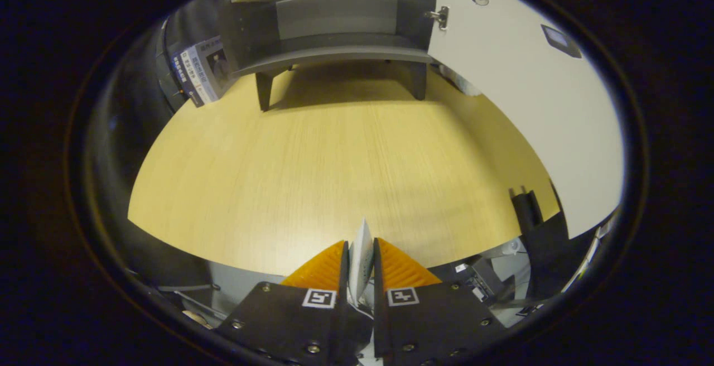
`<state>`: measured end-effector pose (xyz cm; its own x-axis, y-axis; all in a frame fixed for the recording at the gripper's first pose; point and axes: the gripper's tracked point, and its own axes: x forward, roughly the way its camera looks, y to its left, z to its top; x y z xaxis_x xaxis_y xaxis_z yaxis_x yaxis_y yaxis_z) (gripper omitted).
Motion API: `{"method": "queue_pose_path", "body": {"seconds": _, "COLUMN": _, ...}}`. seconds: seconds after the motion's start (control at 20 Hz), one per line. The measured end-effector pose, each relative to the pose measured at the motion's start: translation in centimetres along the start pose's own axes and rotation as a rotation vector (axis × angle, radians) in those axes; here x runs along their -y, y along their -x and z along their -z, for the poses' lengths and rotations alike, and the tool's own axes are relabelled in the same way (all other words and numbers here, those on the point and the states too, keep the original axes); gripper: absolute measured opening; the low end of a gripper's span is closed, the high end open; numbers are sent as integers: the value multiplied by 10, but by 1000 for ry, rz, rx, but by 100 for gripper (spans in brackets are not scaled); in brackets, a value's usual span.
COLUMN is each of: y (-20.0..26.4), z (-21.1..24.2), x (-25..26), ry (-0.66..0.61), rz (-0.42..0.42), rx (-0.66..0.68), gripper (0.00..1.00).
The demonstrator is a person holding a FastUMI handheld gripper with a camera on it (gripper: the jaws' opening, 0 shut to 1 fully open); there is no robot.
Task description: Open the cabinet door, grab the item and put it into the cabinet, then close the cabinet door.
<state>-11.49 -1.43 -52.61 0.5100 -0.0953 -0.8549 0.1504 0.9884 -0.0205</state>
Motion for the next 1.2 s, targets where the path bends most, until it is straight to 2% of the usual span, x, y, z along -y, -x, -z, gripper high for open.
{"method": "queue_pose_path", "body": {"seconds": 0.15, "y": 15, "z": -12, "x": -15, "ry": 3, "rz": -42, "rx": 3, "gripper": 19}}
{"method": "queue_pose_path", "body": {"seconds": 0.35, "y": 43, "z": -57, "x": -28, "ry": -1, "rz": -89, "rx": 29, "gripper": 19}}
{"method": "queue_pose_path", "body": {"seconds": 0.9, "y": 139, "z": -261, "x": -48, "ry": 39, "rz": -170, "rx": 295, "gripper": 19}}
{"method": "queue_pose_path", "body": {"seconds": 1.2, "y": 168, "z": -358, "x": -52, "ry": 44, "rz": -195, "rx": 406, "gripper": 19}}
